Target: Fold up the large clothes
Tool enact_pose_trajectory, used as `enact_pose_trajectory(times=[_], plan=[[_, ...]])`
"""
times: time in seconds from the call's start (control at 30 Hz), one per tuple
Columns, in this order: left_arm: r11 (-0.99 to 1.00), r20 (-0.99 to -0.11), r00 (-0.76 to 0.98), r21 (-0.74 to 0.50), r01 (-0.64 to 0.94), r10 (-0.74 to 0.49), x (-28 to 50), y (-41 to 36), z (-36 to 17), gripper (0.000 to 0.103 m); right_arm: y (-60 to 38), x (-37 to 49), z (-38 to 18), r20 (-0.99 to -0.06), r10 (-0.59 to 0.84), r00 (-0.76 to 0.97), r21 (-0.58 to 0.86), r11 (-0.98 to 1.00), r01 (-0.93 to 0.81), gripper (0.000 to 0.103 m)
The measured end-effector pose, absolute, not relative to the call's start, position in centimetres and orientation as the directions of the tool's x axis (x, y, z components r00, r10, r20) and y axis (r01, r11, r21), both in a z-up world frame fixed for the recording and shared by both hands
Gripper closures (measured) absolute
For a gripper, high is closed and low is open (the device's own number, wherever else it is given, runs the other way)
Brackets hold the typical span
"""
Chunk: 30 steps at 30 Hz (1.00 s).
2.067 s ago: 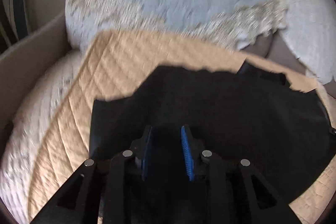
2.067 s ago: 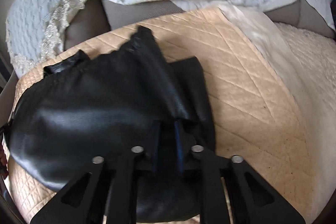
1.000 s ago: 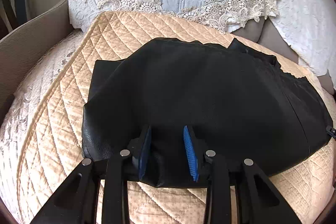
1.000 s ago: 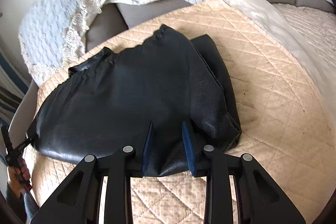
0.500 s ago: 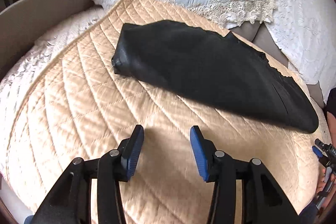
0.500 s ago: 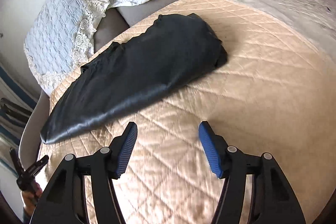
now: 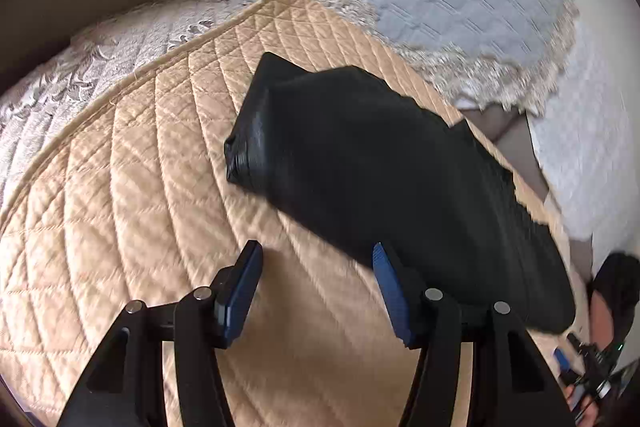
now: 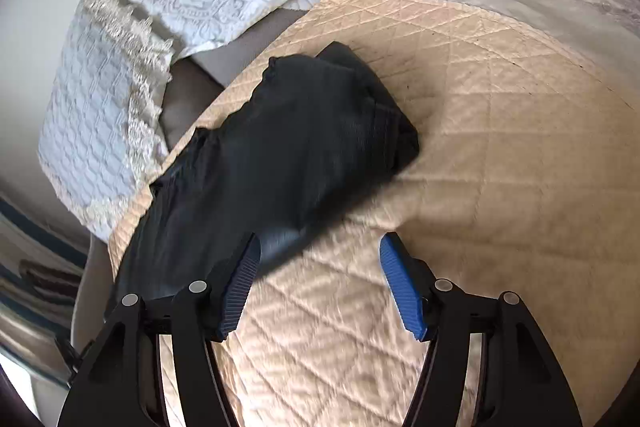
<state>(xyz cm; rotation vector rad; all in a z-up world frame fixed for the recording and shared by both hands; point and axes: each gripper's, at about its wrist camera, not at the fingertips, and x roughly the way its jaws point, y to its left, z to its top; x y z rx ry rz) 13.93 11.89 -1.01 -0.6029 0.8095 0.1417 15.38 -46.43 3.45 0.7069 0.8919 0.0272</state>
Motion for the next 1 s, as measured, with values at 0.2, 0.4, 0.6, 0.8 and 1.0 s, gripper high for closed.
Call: enact_pose_trajectory(times=[0.2, 0.4, 0.6, 0.8, 1.0], plan=[[0.782, -0.707, 0.702, -0.486, -0.391, -0.088, 16.6, 13.2, -1.8, 0.042, -48.1, 17.9, 2.8, -0.692, 0.278, 0.666, 0.601, 0.733, 0.319, 0.04], [0.797, -0.698, 0.715, -0.453, -0.399, -0.04, 17.8, 13.2, -2.0, 0.041, -48.3, 19.1, 2.6, -0.692, 0.231, 0.684, 0.595, 0.719, 0.359, 0.039], [0.802, -0.724, 0.688, -0.379, -0.462, 0.054, 18.8, 12.8, -1.8, 0.052, -48.2, 19.8, 2.6, -0.728, 0.14, 0.671, 0.544, 0.713, 0.443, 0.066], [0.837, -0.738, 0.664, -0.286, -0.467, 0.118, 19.3, 12.1, -0.4, 0.08, -48.5, 19.4, 4.3, -0.727, 0.135, 0.673, 0.542, 0.715, 0.442, 0.088], [0.867, -0.71, 0.697, -0.281, -0.412, 0.101, 16.0, 11.5, 2.9, 0.083, -49.2, 14.2, 6.5, -0.702, 0.177, 0.69, 0.575, 0.711, 0.404, 0.088]])
